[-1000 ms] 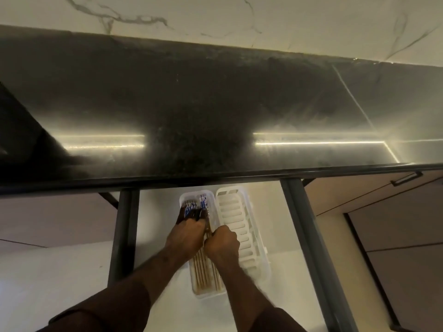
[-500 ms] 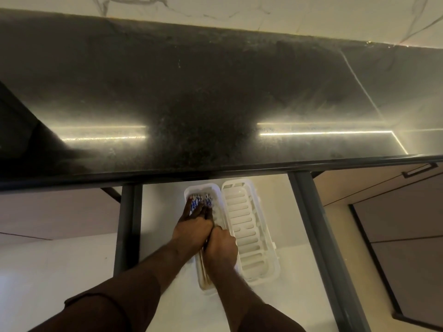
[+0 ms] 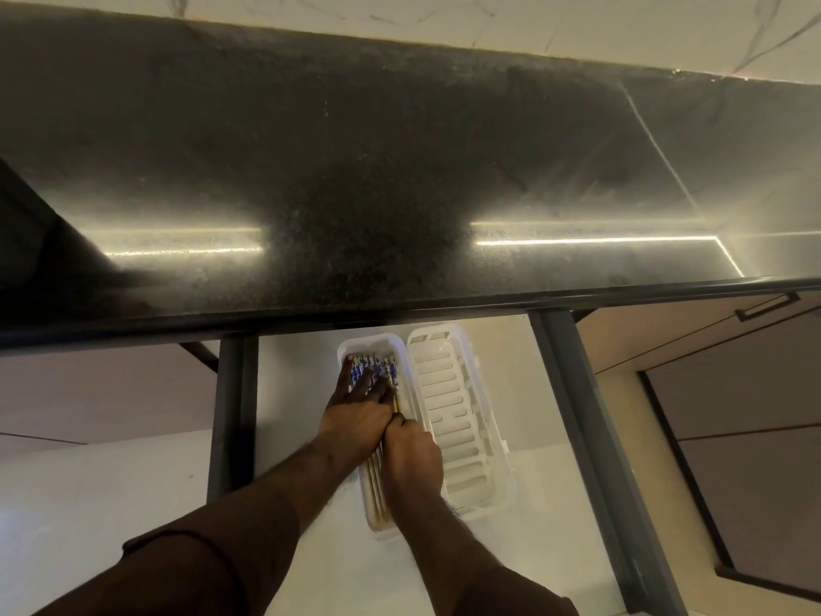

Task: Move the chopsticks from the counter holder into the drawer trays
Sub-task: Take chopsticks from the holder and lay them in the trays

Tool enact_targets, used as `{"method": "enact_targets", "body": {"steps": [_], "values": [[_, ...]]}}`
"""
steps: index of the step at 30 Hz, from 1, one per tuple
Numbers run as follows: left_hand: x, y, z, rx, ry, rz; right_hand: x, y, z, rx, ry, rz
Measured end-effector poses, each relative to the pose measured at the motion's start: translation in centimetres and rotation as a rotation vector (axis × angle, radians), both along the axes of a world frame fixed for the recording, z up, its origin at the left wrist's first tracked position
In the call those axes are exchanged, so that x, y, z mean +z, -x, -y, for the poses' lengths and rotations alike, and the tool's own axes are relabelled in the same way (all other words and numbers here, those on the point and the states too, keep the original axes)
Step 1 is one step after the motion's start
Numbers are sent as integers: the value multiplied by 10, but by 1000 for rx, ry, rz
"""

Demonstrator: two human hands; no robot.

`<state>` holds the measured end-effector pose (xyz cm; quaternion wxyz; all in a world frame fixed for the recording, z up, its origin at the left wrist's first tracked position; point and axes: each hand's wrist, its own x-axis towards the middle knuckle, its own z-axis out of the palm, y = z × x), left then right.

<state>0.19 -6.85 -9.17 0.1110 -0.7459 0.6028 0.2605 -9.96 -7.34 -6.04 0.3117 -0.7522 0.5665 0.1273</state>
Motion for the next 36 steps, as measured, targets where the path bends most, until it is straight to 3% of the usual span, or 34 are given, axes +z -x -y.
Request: {"method": "enact_targets", "body": {"steps": [2,8,14,18,22,25,33,36], "values": [[-5,2,-1,-47,65,72,0,1,1,-63,-46,19],[-8,1,-3,-84,-33,173,-1,-1,3,-121,-79,16],[-2,4,-4,-122,-48,223,9,4,-1,-271,-85,189],[8,6,-7,-70,93,105,19,12,-1,-94,42,169],[35,11,-7,98,203,-124,42,18,6,47,255,149],[50,16,-5,-30,288,-30,66,28,9,17,288,168],[128,26,-34,-27,432,67,133,52,-21,-47,311,223],[167,33,-60,26,513,51,164,54,-44,-53,407,283]]}}
